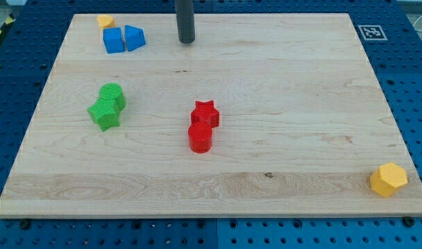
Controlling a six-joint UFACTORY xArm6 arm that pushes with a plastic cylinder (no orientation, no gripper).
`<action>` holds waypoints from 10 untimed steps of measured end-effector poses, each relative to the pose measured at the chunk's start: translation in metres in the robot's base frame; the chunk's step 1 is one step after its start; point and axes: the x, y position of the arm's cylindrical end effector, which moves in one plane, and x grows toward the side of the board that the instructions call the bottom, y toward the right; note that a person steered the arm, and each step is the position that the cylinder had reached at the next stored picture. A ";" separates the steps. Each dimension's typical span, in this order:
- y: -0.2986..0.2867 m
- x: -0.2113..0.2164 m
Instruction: Move your arm towards the green star
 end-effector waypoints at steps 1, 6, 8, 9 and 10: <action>0.000 0.002; -0.112 0.075; -0.187 0.133; -0.187 0.161; -0.187 0.162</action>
